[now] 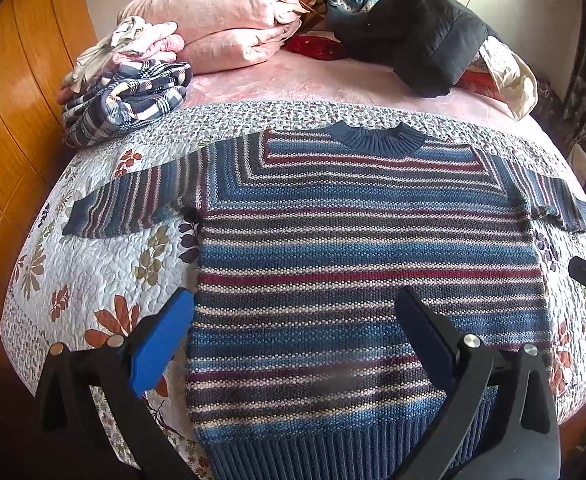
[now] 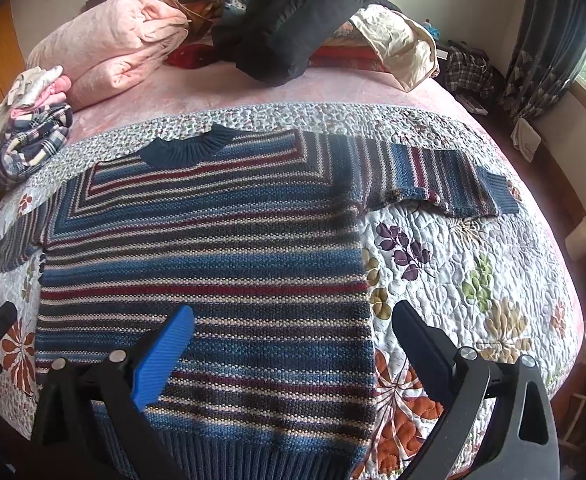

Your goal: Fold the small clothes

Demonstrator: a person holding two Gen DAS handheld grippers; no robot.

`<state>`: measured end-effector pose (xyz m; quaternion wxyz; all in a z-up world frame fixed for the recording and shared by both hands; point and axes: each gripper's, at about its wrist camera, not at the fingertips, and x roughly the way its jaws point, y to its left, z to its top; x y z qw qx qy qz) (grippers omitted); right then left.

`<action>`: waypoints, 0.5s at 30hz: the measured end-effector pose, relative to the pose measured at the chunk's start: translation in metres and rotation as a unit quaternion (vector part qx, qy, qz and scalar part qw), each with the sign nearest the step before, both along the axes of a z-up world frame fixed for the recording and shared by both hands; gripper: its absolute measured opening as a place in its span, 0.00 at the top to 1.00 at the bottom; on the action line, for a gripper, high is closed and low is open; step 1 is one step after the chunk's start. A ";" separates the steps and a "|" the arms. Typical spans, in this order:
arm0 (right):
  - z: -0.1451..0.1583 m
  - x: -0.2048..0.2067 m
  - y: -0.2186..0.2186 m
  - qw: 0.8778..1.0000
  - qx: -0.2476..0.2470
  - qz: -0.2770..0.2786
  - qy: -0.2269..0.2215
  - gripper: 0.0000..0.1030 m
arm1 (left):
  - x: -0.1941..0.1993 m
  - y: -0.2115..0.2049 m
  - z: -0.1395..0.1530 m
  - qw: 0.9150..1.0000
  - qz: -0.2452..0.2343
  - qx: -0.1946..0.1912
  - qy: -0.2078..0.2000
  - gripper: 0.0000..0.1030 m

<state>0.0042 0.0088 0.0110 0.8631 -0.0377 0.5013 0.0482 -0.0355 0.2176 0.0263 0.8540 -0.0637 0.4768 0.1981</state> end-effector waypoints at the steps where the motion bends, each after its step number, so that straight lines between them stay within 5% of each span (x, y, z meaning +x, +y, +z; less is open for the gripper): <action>1: 0.000 0.000 0.000 1.000 0.000 0.000 0.000 0.04 | 0.000 0.000 0.000 1.000 0.000 0.001 0.000 0.03; 15: -0.001 0.004 -0.002 1.000 0.002 -0.003 0.002 0.04 | 0.001 -0.001 0.004 1.000 -0.003 0.007 -0.005 0.03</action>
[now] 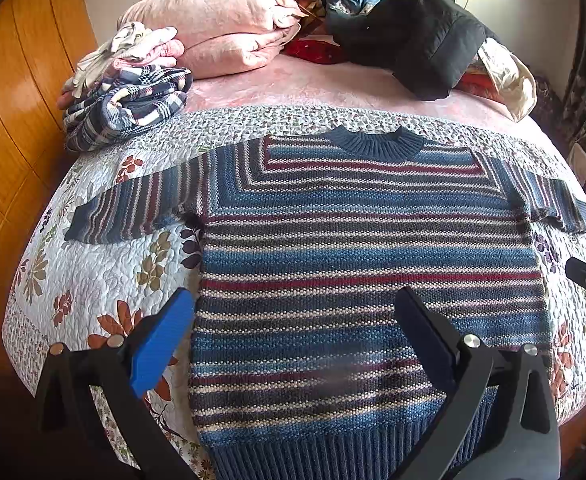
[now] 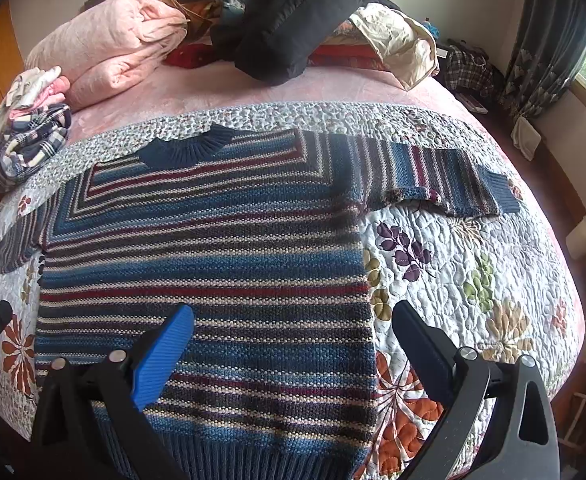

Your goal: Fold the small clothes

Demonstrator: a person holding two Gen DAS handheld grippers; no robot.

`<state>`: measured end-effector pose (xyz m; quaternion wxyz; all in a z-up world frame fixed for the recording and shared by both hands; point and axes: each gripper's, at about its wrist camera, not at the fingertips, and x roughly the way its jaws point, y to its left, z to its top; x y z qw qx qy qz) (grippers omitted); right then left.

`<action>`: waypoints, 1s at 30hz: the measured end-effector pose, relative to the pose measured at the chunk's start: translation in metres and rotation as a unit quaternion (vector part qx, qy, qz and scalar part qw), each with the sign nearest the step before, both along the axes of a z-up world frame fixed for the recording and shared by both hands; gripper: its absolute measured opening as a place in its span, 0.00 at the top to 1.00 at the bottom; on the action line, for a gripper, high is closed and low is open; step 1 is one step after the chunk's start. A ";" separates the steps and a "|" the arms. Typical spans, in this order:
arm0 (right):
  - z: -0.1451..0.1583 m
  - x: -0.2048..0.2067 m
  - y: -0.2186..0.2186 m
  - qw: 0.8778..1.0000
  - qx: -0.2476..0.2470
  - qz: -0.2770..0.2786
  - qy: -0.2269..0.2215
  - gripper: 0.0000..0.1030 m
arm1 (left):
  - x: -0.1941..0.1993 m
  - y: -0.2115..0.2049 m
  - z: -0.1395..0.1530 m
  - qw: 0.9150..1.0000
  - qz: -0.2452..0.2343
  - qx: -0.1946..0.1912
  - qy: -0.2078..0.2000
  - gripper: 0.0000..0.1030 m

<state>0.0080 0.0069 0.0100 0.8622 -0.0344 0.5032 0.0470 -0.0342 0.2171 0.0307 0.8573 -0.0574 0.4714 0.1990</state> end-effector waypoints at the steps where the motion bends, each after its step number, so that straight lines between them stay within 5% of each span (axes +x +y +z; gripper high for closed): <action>1: 0.000 0.000 0.000 1.000 0.000 0.000 0.001 0.04 | 0.000 0.000 0.000 1.000 0.000 0.000 0.000 0.03; 30: 0.000 0.001 -0.001 1.000 0.003 -0.001 -0.003 0.04 | -0.001 0.000 0.006 1.000 -0.002 0.013 -0.004 0.03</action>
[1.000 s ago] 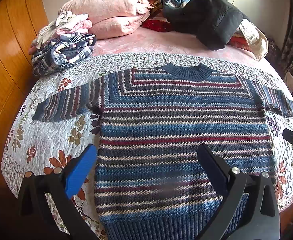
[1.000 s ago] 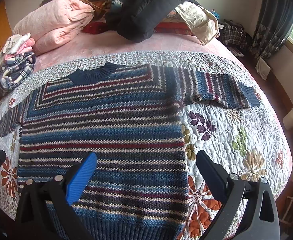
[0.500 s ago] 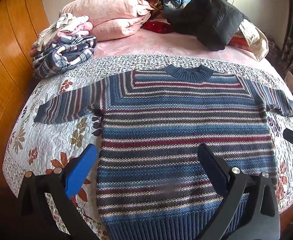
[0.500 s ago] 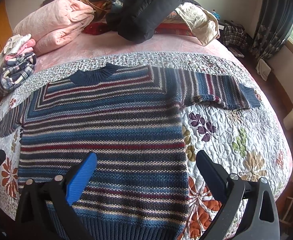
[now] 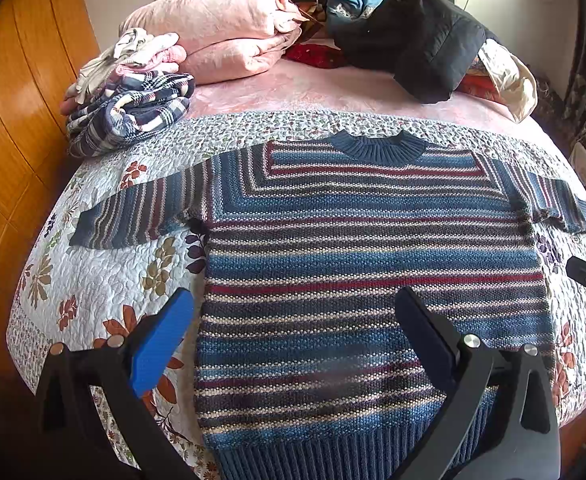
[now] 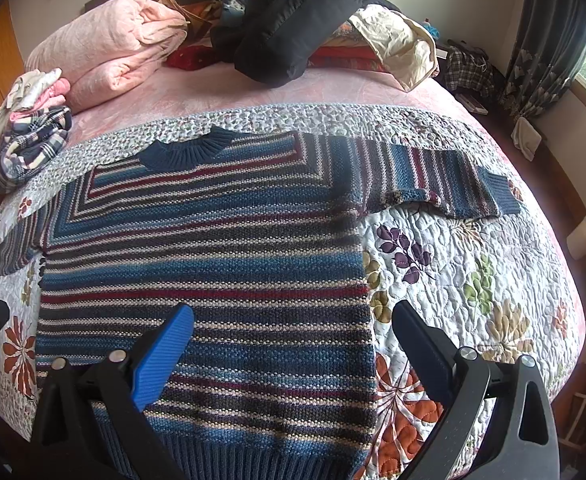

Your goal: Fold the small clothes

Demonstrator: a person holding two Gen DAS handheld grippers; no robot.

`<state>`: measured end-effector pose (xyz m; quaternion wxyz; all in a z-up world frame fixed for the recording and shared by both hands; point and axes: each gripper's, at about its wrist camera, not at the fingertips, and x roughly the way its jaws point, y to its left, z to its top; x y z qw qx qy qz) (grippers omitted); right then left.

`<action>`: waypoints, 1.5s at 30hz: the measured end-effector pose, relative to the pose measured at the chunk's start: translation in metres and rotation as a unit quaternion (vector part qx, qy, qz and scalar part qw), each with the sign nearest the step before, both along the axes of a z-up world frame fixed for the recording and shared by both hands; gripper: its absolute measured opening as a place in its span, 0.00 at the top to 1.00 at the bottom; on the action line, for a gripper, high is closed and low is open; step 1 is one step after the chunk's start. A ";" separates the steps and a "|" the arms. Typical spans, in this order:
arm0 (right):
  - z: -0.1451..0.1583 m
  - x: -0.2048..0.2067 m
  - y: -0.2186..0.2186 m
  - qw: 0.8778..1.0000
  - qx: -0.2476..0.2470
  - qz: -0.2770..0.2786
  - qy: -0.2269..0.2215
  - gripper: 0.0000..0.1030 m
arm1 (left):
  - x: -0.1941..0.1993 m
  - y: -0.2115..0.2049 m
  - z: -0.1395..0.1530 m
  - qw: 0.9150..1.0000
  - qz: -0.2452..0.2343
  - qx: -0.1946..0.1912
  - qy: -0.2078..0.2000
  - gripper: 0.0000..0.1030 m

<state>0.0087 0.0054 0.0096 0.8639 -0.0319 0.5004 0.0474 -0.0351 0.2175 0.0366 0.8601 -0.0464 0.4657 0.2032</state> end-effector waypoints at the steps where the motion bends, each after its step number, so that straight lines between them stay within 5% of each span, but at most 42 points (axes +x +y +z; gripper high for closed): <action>1: 0.000 0.000 -0.001 1.000 0.001 0.000 0.000 0.04 | 0.000 0.000 0.000 1.000 -0.001 0.002 0.000 0.03; 15: 0.000 0.014 -0.020 1.000 0.010 -0.007 -0.002 0.04 | 0.014 -0.008 -0.008 1.000 -0.014 -0.005 0.006 0.03; 20: -0.011 0.067 -0.107 0.994 0.060 -0.088 0.022 0.04 | 0.061 -0.026 -0.018 0.999 -0.040 -0.028 0.000 0.03; 30: -0.079 0.206 -0.340 0.957 0.047 -0.268 0.099 0.04 | 0.163 -0.085 -0.028 0.995 -0.088 -0.041 -0.023 0.03; 38: -0.129 0.244 -0.407 0.940 0.086 -0.305 0.128 0.09 | 0.196 -0.103 -0.051 0.995 -0.094 -0.036 -0.006 0.03; 45: -0.149 0.255 -0.417 0.939 0.101 -0.302 0.129 0.29 | 0.196 -0.100 -0.063 0.995 -0.092 -0.021 0.009 0.03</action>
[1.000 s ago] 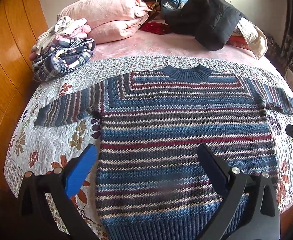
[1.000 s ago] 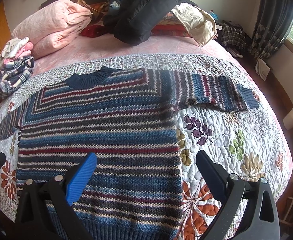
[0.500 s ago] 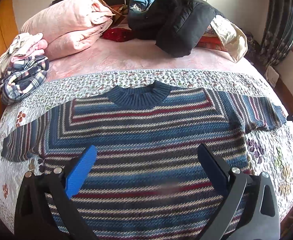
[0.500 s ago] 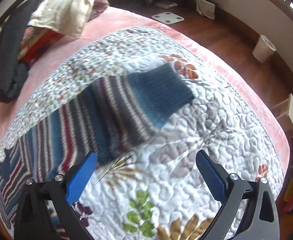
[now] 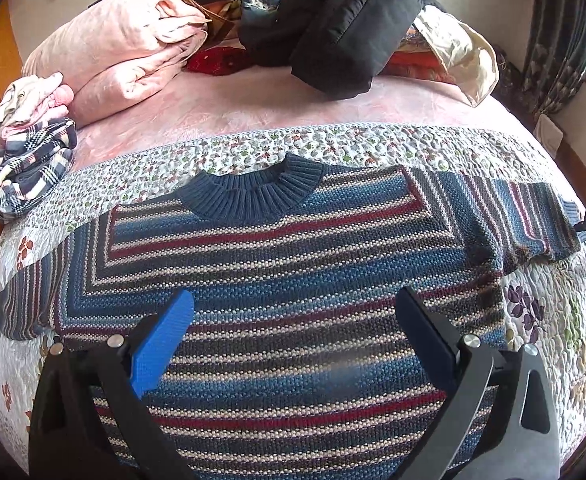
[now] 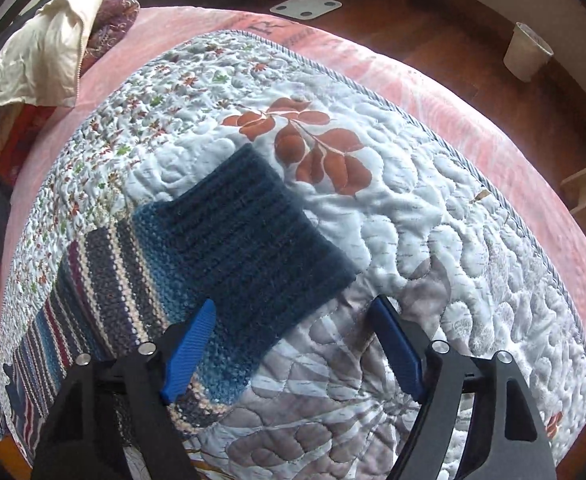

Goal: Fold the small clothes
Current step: 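Move the right tool to the sweater sleeve cuff and grasp it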

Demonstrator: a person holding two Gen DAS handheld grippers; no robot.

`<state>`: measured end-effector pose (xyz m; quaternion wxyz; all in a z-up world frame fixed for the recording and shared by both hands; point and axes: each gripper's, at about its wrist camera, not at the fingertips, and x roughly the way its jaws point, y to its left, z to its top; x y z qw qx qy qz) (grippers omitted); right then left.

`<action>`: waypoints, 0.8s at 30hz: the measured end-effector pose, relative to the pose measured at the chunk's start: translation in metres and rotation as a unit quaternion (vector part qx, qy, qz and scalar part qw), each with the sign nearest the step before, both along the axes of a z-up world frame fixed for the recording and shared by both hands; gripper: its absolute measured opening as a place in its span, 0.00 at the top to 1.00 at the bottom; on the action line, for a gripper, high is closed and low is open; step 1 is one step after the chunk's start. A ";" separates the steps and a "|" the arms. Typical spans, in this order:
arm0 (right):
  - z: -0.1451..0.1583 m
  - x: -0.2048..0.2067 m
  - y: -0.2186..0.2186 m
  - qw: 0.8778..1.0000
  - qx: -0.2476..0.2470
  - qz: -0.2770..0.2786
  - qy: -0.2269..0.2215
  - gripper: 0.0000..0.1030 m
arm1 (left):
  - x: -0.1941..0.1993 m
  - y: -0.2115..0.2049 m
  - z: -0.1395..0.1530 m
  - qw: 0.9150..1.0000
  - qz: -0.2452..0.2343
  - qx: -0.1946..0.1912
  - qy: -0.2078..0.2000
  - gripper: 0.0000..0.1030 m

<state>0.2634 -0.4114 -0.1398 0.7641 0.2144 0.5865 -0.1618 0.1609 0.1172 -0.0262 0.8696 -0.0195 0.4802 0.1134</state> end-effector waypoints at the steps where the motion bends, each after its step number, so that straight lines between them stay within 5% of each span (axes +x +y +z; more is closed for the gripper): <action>1: 0.001 0.001 0.001 1.000 -0.002 0.003 -0.005 0.39 | -0.001 0.001 -0.001 1.000 0.001 0.001 0.001 0.03; 3: 0.003 0.001 0.001 1.000 -0.004 0.007 -0.012 0.53 | -0.002 0.001 -0.004 1.000 0.003 0.002 0.004 0.03; 4: 0.004 0.002 0.000 1.000 0.003 0.009 -0.017 0.69 | -0.003 0.001 -0.005 1.000 0.003 0.002 0.006 0.03; 7: 0.010 0.003 -0.005 0.999 0.019 0.008 -0.036 0.87 | -0.005 0.001 -0.007 1.000 0.004 0.001 0.009 0.03; 11: 0.032 -0.006 -0.016 0.998 -0.011 0.001 -0.065 0.89 | -0.011 0.004 -0.008 1.000 0.004 -0.003 0.008 0.03; 15: 0.028 -0.012 -0.027 0.998 -0.033 -0.012 -0.045 0.89 | -0.016 0.012 -0.012 1.000 0.013 -0.002 0.015 0.03; 24: 0.037 -0.010 0.005 0.993 -0.109 0.023 -0.047 0.89 | -0.030 0.036 -0.015 0.999 0.031 -0.007 0.021 0.03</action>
